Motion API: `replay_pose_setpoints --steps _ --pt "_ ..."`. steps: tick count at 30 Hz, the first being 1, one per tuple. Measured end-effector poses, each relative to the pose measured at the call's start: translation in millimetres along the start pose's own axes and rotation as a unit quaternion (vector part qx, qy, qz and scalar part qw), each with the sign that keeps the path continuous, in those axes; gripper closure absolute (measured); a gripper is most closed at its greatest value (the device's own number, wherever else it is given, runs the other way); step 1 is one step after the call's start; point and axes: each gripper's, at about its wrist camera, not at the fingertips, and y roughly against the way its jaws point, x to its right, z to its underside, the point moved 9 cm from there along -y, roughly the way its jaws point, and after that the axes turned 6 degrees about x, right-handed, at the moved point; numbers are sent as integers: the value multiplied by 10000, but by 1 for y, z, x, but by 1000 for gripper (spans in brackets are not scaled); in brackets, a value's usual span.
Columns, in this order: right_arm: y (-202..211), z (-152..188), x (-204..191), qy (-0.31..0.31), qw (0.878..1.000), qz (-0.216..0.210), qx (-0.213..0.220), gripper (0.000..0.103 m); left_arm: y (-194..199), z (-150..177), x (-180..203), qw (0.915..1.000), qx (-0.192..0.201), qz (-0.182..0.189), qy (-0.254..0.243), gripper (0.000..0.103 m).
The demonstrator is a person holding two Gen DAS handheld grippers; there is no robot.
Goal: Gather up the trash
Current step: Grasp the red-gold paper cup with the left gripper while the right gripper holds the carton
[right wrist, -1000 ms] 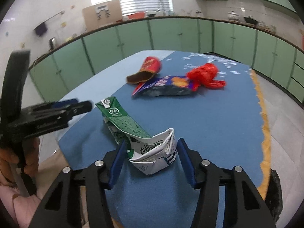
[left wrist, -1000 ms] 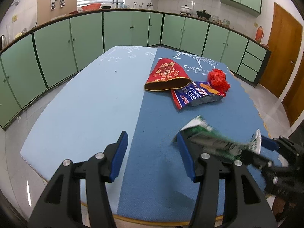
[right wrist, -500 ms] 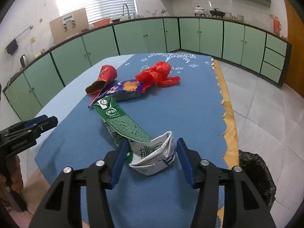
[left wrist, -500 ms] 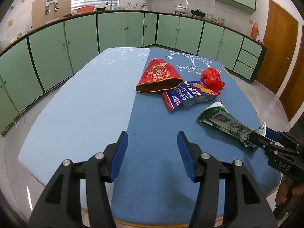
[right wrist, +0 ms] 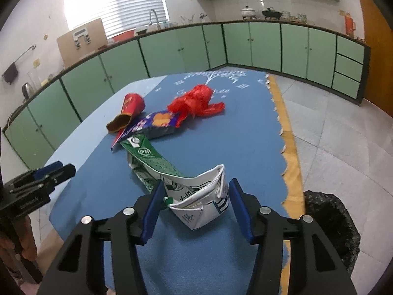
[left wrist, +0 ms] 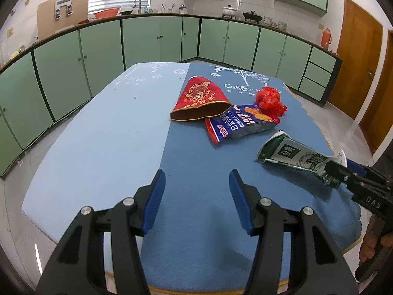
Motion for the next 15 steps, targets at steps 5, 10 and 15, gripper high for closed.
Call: replay_pose_setpoints --steps 5,10,15 --pt "9 -11 14 -165 9995 216 152 50 -6 -7 6 10000 15 79 21 50" --pt "5 3 15 -23 9997 180 -173 50 -11 -10 13 9999 27 143 -9 50" --pt "3 18 3 96 9988 -196 -442 49 -13 -9 12 9999 -14 141 28 50"
